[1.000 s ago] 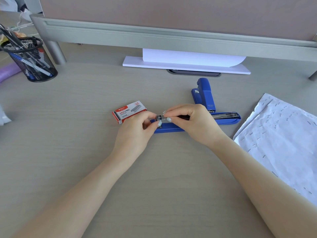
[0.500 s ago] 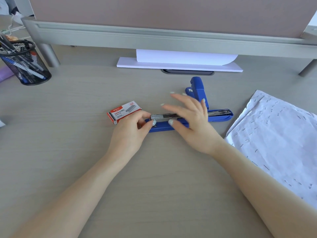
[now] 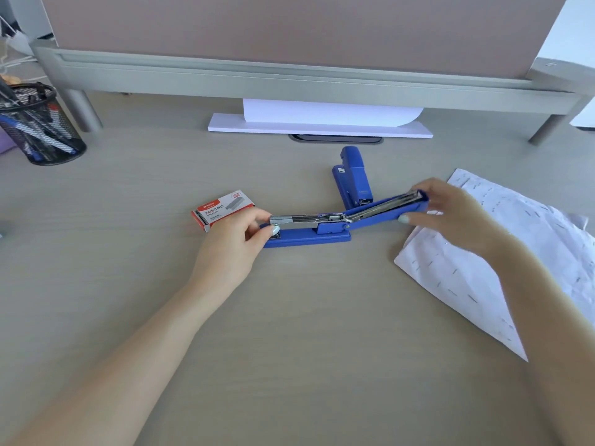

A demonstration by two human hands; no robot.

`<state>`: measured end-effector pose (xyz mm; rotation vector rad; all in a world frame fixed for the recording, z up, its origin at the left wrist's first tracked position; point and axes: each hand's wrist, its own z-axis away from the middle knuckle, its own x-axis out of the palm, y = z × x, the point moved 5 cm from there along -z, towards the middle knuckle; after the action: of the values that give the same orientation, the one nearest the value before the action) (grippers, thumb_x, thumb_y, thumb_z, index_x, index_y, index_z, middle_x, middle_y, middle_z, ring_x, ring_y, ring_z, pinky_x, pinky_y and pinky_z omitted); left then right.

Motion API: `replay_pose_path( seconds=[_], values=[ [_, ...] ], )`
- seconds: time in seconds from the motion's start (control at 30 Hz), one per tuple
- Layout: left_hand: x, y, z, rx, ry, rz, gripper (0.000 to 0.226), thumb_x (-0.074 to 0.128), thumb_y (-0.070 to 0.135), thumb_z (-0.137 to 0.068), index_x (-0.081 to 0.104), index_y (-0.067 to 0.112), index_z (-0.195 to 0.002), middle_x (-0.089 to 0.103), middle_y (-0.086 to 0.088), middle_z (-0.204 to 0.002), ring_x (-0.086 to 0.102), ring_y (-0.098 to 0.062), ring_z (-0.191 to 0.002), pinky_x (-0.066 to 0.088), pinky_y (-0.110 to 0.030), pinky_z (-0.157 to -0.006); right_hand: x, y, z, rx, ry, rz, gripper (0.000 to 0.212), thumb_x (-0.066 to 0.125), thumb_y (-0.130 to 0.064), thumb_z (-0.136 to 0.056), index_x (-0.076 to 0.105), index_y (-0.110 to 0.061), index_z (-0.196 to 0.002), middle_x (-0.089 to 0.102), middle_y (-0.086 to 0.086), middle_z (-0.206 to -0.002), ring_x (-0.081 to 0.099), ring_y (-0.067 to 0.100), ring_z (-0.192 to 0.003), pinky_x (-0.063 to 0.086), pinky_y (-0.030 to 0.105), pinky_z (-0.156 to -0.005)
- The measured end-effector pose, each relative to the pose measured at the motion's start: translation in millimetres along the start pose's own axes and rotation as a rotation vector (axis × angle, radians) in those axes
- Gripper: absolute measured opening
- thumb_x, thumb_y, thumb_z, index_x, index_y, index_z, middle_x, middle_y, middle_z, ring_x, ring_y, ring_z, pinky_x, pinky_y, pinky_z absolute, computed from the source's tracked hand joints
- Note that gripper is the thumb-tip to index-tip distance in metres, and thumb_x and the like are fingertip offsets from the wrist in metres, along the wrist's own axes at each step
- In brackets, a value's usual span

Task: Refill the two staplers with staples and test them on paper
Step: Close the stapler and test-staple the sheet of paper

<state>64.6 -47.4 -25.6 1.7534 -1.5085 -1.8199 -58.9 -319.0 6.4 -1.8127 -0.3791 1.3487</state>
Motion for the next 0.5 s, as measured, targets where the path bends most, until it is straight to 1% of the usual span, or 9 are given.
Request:
replay_pose_path(
  seconds=[0.03,0.07,0.13,0.17,0.2,0.3,0.37,0.43,0.5],
  values=[
    [0,1,1,0.007,0.0,-0.007,0.007,0.058,0.022,-0.087,0.059,0.028,-0.082,0.063,-0.005,-0.069,0.047,-0.014,-0.058,0.034,-0.025,-0.056,-1,-10,1,-0.037,0.008,-0.178,0.022,0.067,-0.005,-0.08,0.056,-0.022,-0.086,0.062,-0.013,-0.085,0.063,0.007,-0.081,0.043,0.025,-0.081],
    [0,2,1,0.018,-0.001,-0.02,0.006,0.058,0.022,-0.086,0.06,0.026,-0.083,0.061,-0.002,-0.066,0.045,-0.011,-0.056,0.033,-0.024,-0.054,-1,-21,2,-0.083,0.005,-0.326,0.023,0.067,-0.002,-0.08,0.056,-0.022,-0.088,0.064,-0.012,-0.088,0.063,0.002,-0.081,0.046,0.023,-0.083],
    [1,3,3,0.036,-0.004,-0.043,0.005,0.059,0.023,-0.086,0.061,0.025,-0.082,0.058,0.002,-0.062,0.043,-0.01,-0.055,0.034,-0.026,-0.054,6,-41,-1,-0.168,-0.006,-0.458,0.023,0.071,-0.012,-0.075,0.06,-0.022,-0.093,0.068,-0.011,-0.093,0.065,0.005,-0.085,0.049,0.027,-0.089],
    [2,3,3,0.039,-0.004,-0.05,0.005,0.06,0.023,-0.085,0.061,0.025,-0.082,0.056,0.003,-0.061,0.042,-0.012,-0.054,0.035,-0.027,-0.055,13,-50,-3,-0.193,-0.006,-0.476,0.025,0.072,-0.018,-0.072,0.062,-0.024,-0.095,0.07,-0.011,-0.093,0.066,0.007,-0.086,0.05,0.027,-0.089],
    [2,3,3,0.04,-0.002,-0.056,0.004,0.06,0.022,-0.085,0.062,0.024,-0.082,0.056,0.003,-0.06,0.042,-0.013,-0.053,0.036,-0.029,-0.056,21,-59,-5,-0.213,-0.005,-0.483,0.027,0.071,-0.02,-0.071,0.064,-0.025,-0.097,0.071,-0.012,-0.093,0.066,0.007,-0.086,0.051,0.025,-0.087],
    [1,3,3,0.044,0.014,-0.072,0.003,0.061,0.024,-0.084,0.063,0.025,-0.082,0.053,0.005,-0.058,0.044,-0.01,-0.054,0.036,-0.029,-0.056,44,-80,-10,-0.252,0.002,-0.464,0.027,0.067,-0.008,-0.08,0.064,-0.026,-0.101,0.071,-0.02,-0.086,0.063,0.002,-0.082,0.05,0.017,-0.078],
    [1,3,3,0.041,0.019,-0.071,0.006,0.061,0.025,-0.084,0.061,0.029,-0.079,0.051,0.006,-0.056,0.044,-0.008,-0.055,0.035,-0.027,-0.054,56,-88,-10,-0.255,-0.011,-0.451,0.028,0.063,-0.003,-0.085,0.065,-0.023,-0.105,0.069,-0.025,-0.077,0.061,-0.004,-0.074,0.049,0.012,-0.072],
    [1,3,3,0.042,0.022,-0.069,0.01,0.062,0.024,-0.084,0.059,0.031,-0.077,0.049,0.006,-0.055,0.043,-0.008,-0.054,0.034,-0.027,-0.053,67,-93,-7,-0.264,-0.04,-0.42,0.029,0.062,-0.001,-0.085,0.064,-0.015,-0.111,0.069,-0.019,-0.069,0.058,-0.006,-0.066,0.044,0.008,-0.067],
    [0,4,3,0.046,0.028,-0.077,0.009,0.062,0.023,-0.083,0.06,0.029,-0.077,0.048,0.006,-0.054,0.043,-0.01,-0.052,0.035,-0.028,-0.053,82,-98,-4,-0.294,-0.098,-0.329,0.028,0.064,-0.004,-0.084,0.066,-0.022,-0.105,0.069,-0.009,-0.071,0.054,0.0,-0.069,0.042,0.01,-0.072]
  ],
)
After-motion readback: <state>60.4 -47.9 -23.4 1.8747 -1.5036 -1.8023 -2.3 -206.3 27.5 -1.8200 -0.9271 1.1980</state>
